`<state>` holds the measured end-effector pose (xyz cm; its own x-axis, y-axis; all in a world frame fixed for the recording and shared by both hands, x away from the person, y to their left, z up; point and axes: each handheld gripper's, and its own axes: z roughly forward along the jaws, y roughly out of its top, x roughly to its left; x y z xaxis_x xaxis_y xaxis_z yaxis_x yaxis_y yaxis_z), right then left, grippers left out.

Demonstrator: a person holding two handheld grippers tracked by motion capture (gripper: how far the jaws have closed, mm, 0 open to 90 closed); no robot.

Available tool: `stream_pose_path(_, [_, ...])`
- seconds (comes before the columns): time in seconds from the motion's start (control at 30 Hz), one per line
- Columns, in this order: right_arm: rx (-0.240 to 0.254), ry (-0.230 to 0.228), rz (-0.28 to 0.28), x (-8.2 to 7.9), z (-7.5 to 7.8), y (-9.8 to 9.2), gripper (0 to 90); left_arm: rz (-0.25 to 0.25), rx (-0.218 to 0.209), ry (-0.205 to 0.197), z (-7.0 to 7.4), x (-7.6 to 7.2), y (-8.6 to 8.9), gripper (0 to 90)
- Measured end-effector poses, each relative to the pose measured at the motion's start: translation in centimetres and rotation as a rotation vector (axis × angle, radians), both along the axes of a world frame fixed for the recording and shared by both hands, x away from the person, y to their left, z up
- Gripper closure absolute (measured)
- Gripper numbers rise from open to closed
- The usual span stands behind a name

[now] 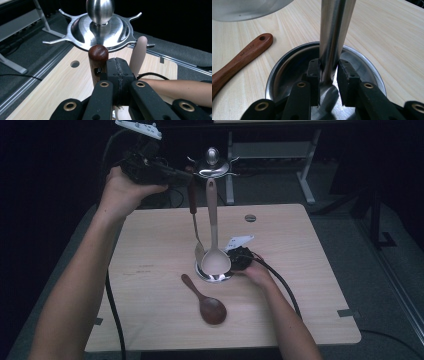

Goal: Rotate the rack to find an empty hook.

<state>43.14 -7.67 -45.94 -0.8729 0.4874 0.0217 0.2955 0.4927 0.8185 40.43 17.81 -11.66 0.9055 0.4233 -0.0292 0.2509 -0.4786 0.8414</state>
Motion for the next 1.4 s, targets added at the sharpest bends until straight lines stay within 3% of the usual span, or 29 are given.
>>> stream_pose_path(0.17, [0.000, -0.005, -0.001, 0.0, 0.0, 0.0, 73.3, 0.043, 0.016, -0.003, -0.1, 0.5, 0.5, 90.0])
stream_pose_path(0.37, [-0.002, -0.011, -0.001, -0.1, 0.0, 0.0, 73.3, 0.077, -0.007, 0.003, -0.3, 1.7, 1.5, 90.0])
stream_pose_path(0.6, [-0.008, -0.015, 0.000, -0.1, 0.0, 0.1, 73.3, 0.106, 0.003, 0.006, -0.3, 2.8, 1.4, 90.0])
stream_pose_path(1.17, [-0.012, -0.016, -0.002, -0.1, 0.0, 0.1, 73.2, 0.131, -0.009, 0.027, -0.5, 5.4, 0.7, 90.0])
stream_pose_path(1.4, [-0.026, -0.013, -0.003, -0.1, 0.2, 0.3, 72.9, 0.124, 0.007, 0.027, -0.6, 4.8, 1.0, 90.0])
